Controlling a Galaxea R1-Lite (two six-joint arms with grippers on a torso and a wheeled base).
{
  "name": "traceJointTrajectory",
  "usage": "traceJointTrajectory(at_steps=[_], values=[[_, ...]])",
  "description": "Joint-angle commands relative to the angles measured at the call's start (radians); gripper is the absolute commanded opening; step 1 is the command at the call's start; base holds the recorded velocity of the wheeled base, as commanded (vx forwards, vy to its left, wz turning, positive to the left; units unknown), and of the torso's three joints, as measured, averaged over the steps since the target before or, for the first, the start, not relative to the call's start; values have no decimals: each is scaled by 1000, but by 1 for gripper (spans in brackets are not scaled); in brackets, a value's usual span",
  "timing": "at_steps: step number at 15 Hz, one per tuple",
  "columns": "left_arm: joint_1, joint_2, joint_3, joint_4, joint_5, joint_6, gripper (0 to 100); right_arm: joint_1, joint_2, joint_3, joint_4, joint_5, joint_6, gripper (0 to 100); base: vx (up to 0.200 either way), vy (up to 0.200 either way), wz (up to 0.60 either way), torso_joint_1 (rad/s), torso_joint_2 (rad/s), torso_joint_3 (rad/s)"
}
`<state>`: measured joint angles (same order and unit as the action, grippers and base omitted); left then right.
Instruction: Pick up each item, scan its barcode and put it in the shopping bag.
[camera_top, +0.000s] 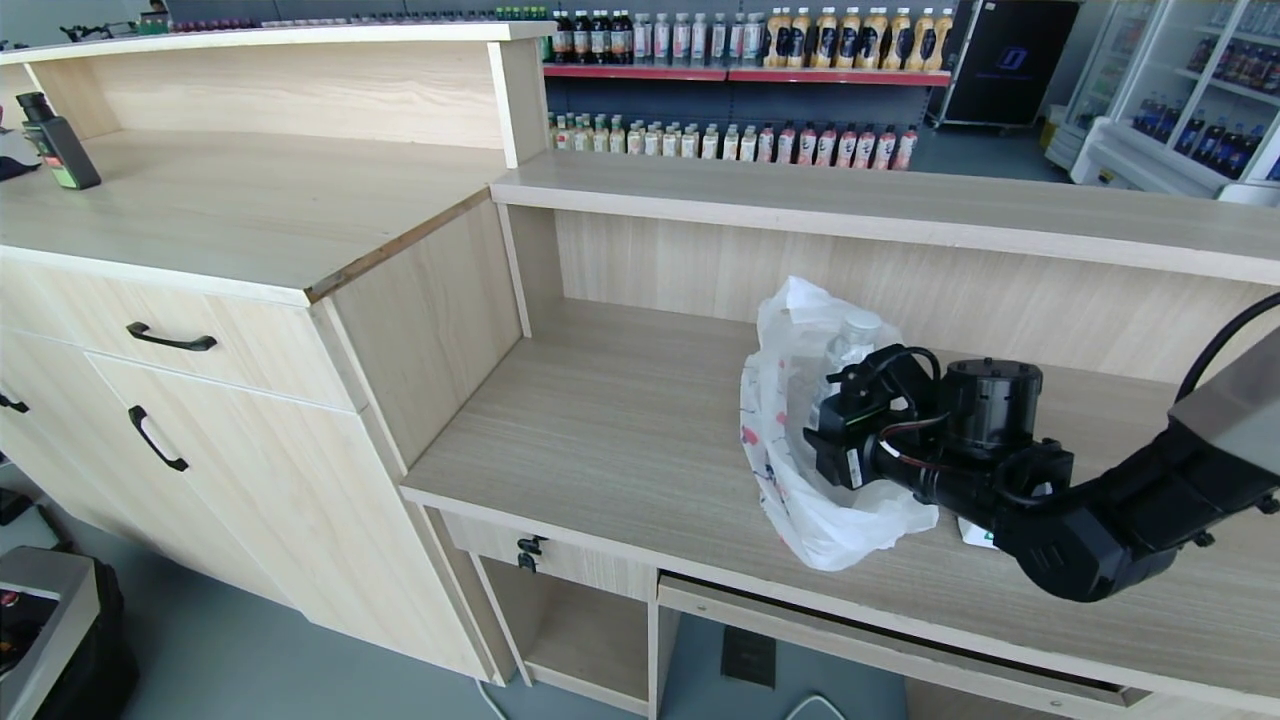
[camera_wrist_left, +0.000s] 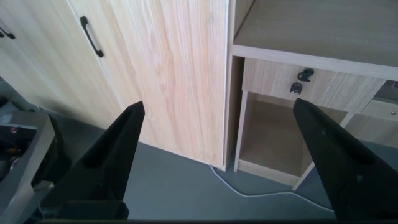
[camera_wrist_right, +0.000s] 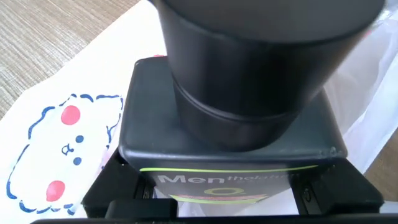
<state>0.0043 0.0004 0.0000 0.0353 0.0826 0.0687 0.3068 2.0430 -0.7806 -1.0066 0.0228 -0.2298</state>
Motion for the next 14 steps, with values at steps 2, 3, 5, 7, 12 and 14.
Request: traceJointTrajectory(at_steps=[2, 3, 5, 7, 12, 14], values=[[0, 0, 0, 0, 0, 0, 100, 0, 16, 12, -1, 0, -2, 0, 0, 0, 0, 0, 0, 0], [0, 0, 0, 0, 0, 0, 100, 0, 20, 17, -1, 0, -2, 0, 0, 0, 0, 0, 0, 0], [0, 0, 0, 0, 0, 0, 100, -3, 31, 21, -1, 0, -2, 0, 0, 0, 0, 0, 0, 0], [0, 0, 0, 0, 0, 0, 100, -3, 37, 23, -7, 0, -2, 0, 0, 0, 0, 0, 0, 0], [0, 0, 0, 0, 0, 0, 100, -2, 60, 24, -37, 0, -2, 0, 0, 0, 0, 0, 0, 0], [0, 0, 0, 0, 0, 0, 100, -2, 68, 26, -37, 0, -5, 0, 0, 0, 0, 0, 0, 0]])
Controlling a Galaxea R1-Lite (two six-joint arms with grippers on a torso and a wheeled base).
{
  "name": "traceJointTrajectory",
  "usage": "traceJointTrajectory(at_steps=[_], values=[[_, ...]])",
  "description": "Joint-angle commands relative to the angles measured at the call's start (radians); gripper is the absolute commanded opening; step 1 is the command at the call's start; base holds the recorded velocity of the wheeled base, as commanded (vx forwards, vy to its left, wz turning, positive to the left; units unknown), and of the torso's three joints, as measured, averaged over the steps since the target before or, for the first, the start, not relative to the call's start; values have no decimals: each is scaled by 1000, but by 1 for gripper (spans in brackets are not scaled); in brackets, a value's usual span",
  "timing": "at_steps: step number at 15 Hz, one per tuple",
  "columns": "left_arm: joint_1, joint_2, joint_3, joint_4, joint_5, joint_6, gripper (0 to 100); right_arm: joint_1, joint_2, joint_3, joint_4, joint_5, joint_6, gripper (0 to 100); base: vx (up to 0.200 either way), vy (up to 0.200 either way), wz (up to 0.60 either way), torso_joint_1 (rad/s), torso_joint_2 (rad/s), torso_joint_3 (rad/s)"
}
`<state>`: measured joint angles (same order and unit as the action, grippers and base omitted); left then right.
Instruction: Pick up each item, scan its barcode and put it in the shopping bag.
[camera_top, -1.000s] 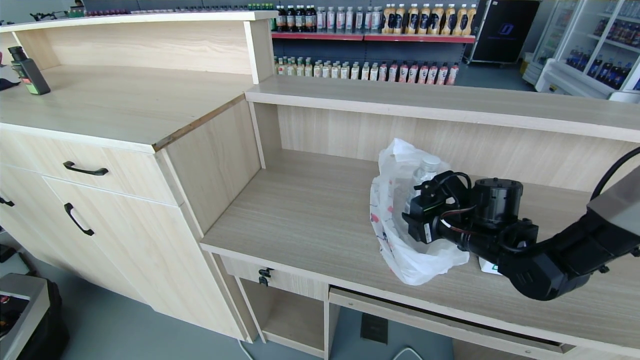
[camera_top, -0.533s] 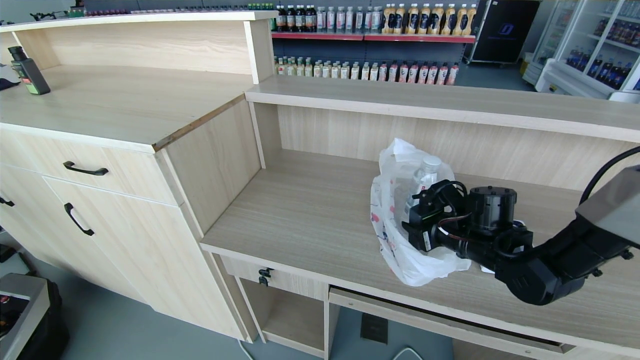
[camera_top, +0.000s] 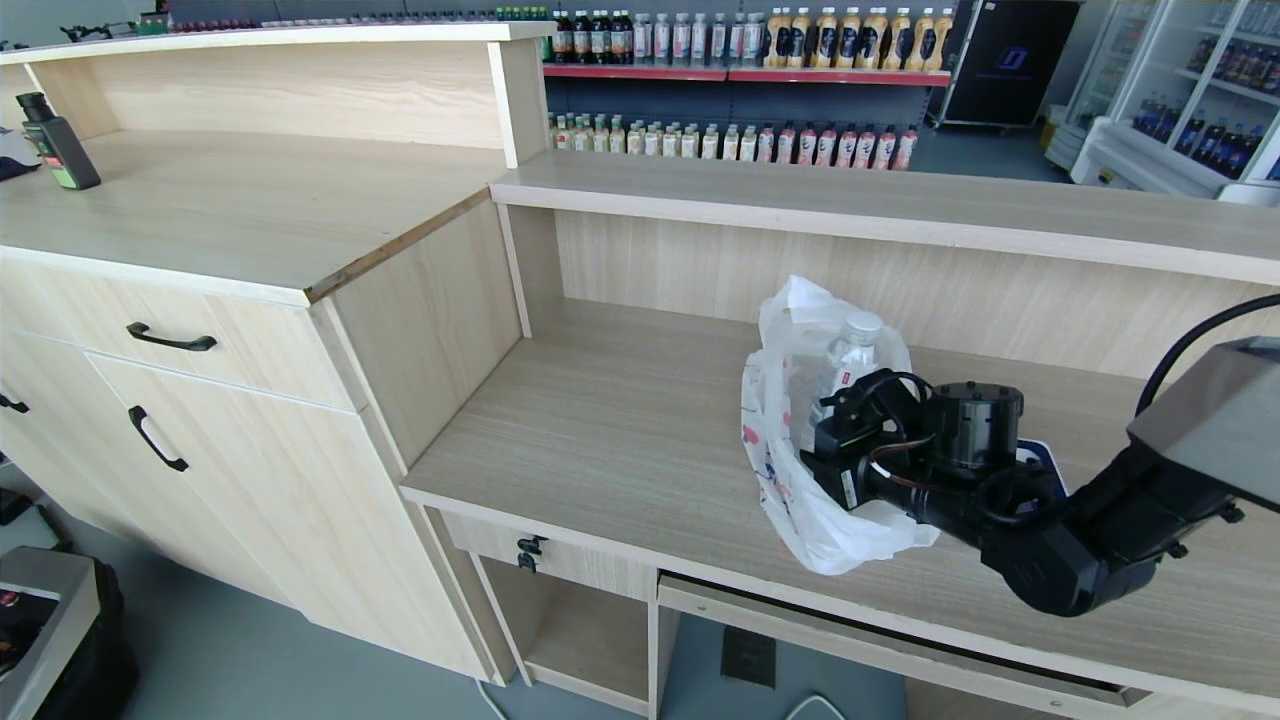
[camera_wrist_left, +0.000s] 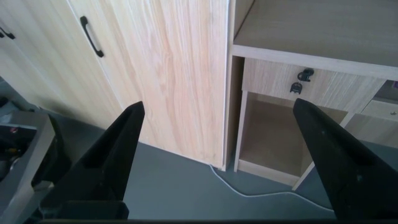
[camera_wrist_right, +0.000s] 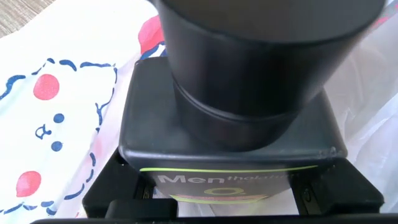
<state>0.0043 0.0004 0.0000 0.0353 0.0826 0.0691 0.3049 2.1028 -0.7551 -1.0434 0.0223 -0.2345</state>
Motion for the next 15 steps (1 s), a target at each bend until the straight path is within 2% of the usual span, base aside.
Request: traceJointTrajectory(at_steps=[1, 6, 7, 15], values=[[0, 0, 0, 0, 0, 0, 100, -1, 10, -1, -1, 1, -2, 0, 0, 0, 0, 0, 0, 0], [0, 0, 0, 0, 0, 0, 100, -9, 22, 5, -6, 1, -3, 0, 0, 0, 0, 0, 0, 0], [0, 0, 0, 0, 0, 0, 100, -9, 22, 16, -9, 1, -2, 100, 0, 0, 0, 0, 0, 0], [0, 0, 0, 0, 0, 0, 100, -9, -52, -4, -9, 5, -3, 100, 0, 0, 0, 0, 0, 0]])
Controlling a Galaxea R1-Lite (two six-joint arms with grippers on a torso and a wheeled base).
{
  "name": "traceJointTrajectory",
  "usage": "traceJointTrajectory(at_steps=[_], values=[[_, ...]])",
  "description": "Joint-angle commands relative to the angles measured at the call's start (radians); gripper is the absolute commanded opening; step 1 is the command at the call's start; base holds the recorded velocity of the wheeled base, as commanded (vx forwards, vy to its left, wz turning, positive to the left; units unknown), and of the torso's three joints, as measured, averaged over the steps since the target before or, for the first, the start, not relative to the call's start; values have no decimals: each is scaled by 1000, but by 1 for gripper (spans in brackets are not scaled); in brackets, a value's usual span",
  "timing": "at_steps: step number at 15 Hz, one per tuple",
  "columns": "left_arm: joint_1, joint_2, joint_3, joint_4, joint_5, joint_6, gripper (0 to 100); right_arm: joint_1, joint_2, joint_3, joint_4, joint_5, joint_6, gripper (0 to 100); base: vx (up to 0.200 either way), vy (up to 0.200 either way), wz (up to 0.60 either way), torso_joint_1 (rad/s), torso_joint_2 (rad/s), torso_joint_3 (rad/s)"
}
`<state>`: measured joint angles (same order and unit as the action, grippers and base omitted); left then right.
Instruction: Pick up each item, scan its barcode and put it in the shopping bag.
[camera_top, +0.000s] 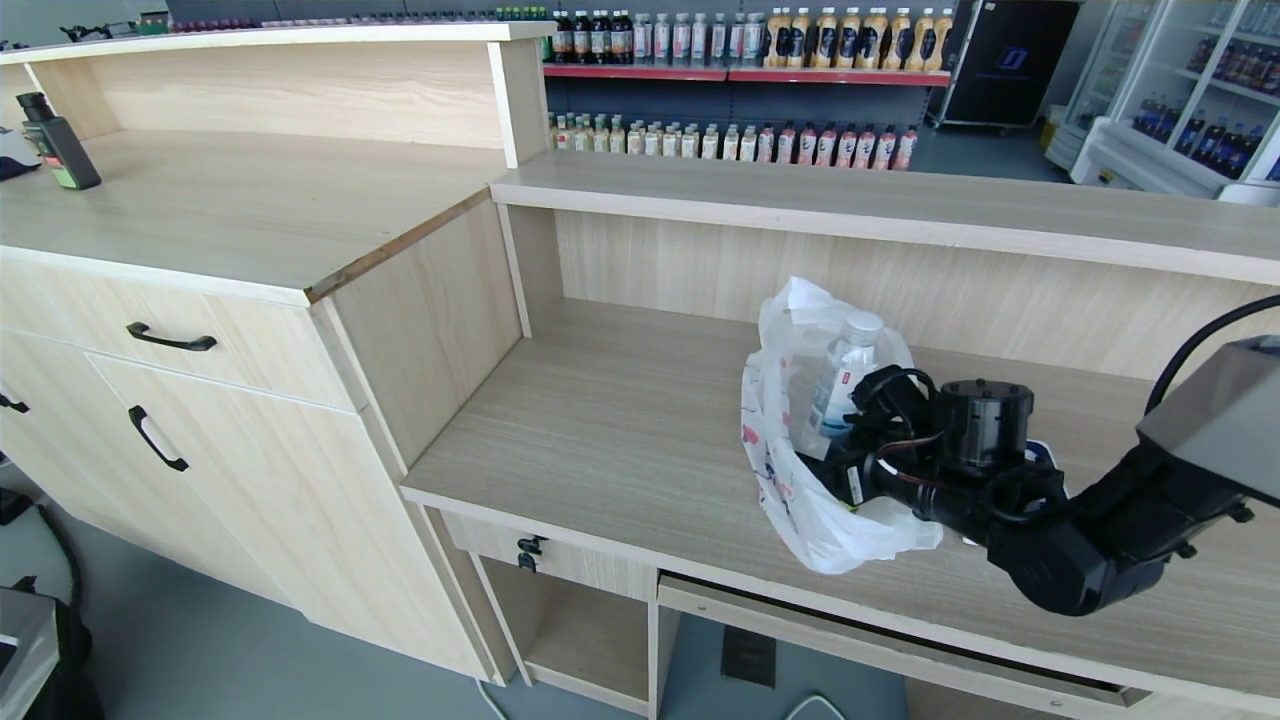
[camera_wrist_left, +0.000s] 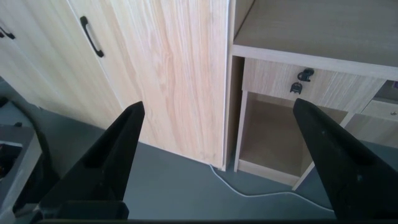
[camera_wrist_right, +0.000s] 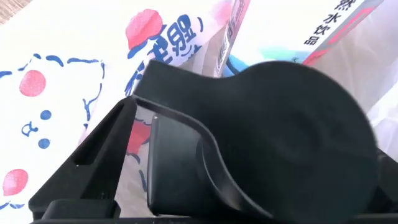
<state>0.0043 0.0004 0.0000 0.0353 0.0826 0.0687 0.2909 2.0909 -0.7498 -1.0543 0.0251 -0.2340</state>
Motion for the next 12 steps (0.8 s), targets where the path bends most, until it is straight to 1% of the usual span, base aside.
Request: traceJointTrajectory(at_steps=[1, 3, 5, 6, 10, 11, 12], values=[[0, 0, 0, 0, 0, 0, 100, 8, -77, -22, 8, 16, -5, 100, 0, 0, 0, 0, 0, 0], [0, 0, 0, 0, 0, 0, 100, 16, -146, -34, 10, 50, -21, 100, 0, 0, 0, 0, 0, 0], [0, 0, 0, 0, 0, 0, 100, 8, -218, -29, 8, 55, -96, 100, 0, 0, 0, 0, 0, 0], [0, 0, 0, 0, 0, 0, 100, 5, -249, -25, 8, 55, -110, 100, 0, 0, 0, 0, 0, 0], [0, 0, 0, 0, 0, 0, 100, -39, -377, 15, 13, 53, -165, 100, 0, 0, 0, 0, 0, 0], [0, 0, 0, 0, 0, 0, 100, -55, -426, 30, 26, 58, -185, 100, 0, 0, -600, -2, 7, 7], [0, 0, 0, 0, 0, 0, 100, -78, -477, 23, 73, 68, -200, 100, 0, 0, -600, 2, 2, 2]])
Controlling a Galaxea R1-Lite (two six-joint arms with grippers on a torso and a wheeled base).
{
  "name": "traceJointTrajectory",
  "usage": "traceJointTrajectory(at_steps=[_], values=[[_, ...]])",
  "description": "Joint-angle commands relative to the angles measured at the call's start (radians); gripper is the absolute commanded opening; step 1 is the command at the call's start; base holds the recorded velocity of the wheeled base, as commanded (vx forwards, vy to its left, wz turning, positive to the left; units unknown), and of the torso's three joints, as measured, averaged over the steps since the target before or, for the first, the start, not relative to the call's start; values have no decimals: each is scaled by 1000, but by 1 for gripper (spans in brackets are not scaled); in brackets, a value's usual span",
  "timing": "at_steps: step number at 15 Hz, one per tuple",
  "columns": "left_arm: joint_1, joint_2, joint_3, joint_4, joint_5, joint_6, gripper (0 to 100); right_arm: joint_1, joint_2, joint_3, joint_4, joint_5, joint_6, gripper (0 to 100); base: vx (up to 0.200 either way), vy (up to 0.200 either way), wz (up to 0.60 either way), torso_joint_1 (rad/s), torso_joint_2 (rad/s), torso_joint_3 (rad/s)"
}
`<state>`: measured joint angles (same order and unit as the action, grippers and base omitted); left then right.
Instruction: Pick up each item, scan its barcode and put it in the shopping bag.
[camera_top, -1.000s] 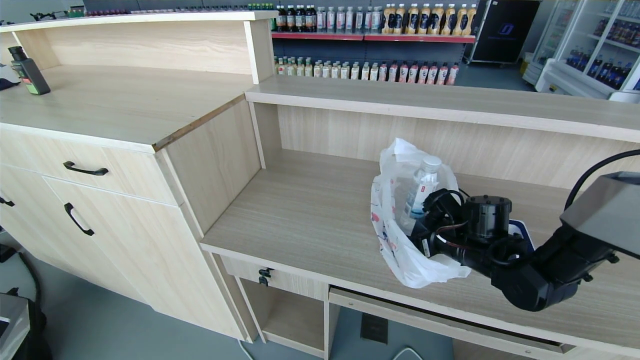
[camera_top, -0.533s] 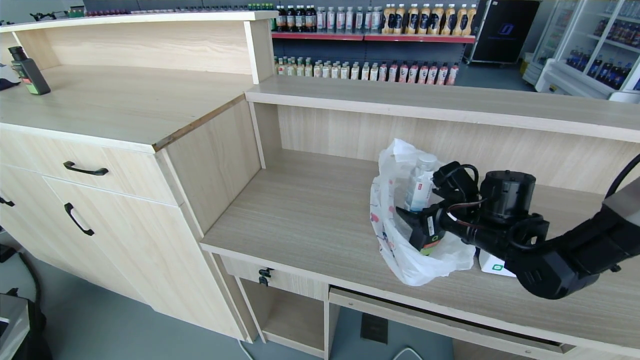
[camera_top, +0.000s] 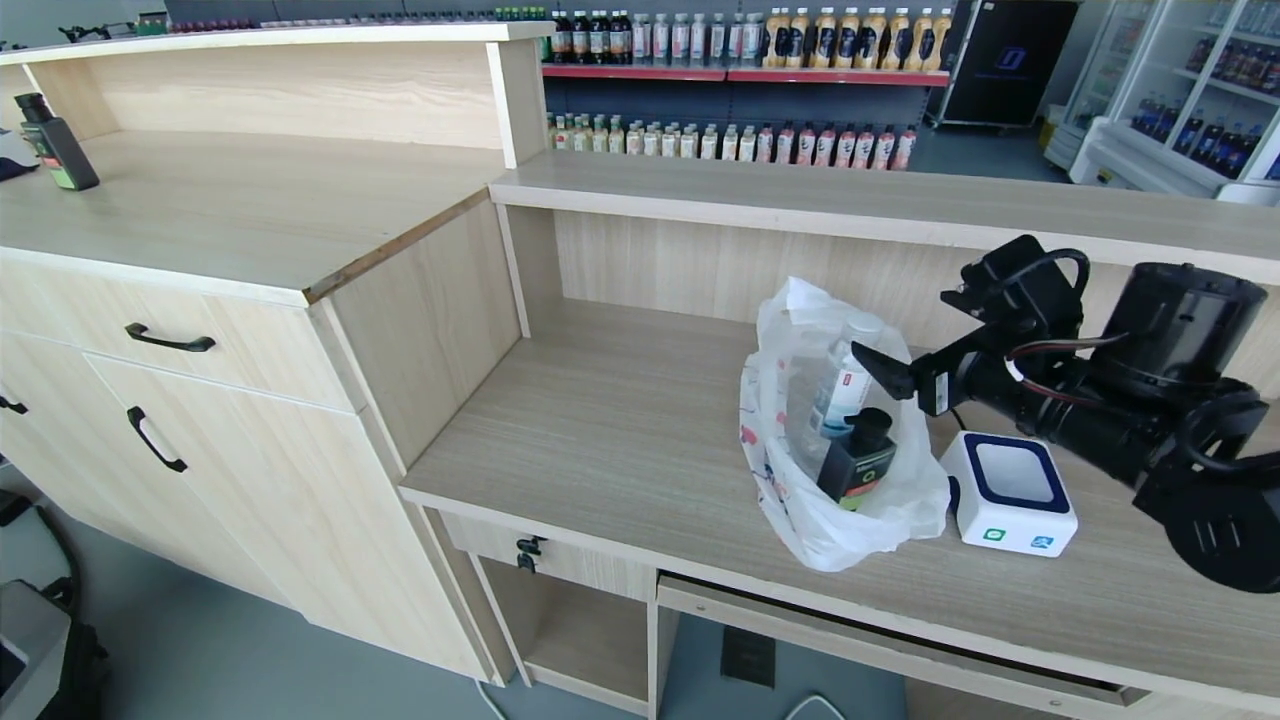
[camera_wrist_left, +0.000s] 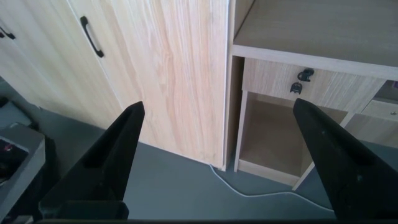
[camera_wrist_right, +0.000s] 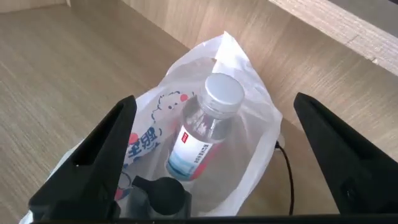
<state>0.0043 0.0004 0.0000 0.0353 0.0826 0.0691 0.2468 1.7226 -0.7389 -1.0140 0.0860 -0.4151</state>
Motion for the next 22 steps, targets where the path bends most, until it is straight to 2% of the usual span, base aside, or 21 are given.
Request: traceJointTrajectory(at_steps=[1, 3, 4, 6, 8, 9, 13, 15, 18, 19, 21, 22], values=[[0, 0, 0, 0, 0, 0, 100, -55, -164, -37, 107, 8, -24, 100, 0, 0, -600, -2, 2, 2], [0, 0, 0, 0, 0, 0, 100, -98, -219, -158, 244, -14, -19, 100, 0, 0, -600, 2, 2, 2], [0, 0, 0, 0, 0, 0, 100, -156, -259, -316, 407, -63, 18, 100, 0, 0, -600, 22, -2, 2], [0, 0, 0, 0, 0, 0, 100, -221, -310, -459, 629, -130, 73, 100, 0, 0, -600, 0, 5, -2], [0, 0, 0, 0, 0, 0, 100, -274, -360, -447, 776, -230, 125, 100, 0, 0, -600, 0, 2, 2], [0, 0, 0, 0, 0, 0, 100, -294, -394, -373, 781, -279, 182, 100, 0, 0, -600, 2, 2, -2], [0, 0, 0, 0, 0, 0, 100, -360, -644, -39, 750, -328, 276, 100, 0, 0, 0, 0, 0, 0], [0, 0, 0, 0, 0, 0, 100, -371, -879, 234, 750, -338, 300, 100, 0, 0, 0, 0, 0, 0], [0, 0, 0, 0, 0, 0, 100, -322, -1176, 656, 746, -325, 320, 100, 0, 0, 0, 0, 0, 0], [0, 0, 0, 0, 0, 0, 100, -322, -1282, 739, 759, -334, 329, 100, 0, 0, 0, 0, 0, 0], [0, 0, 0, 0, 0, 0, 100, -305, -1525, 734, 1043, -359, 343, 100, 0, 0, 0, 0, 0, 0], [0, 0, 0, 0, 0, 0, 100, -296, -1574, 730, 1043, -351, 341, 100, 0, 0, 0, 0, 0, 0]])
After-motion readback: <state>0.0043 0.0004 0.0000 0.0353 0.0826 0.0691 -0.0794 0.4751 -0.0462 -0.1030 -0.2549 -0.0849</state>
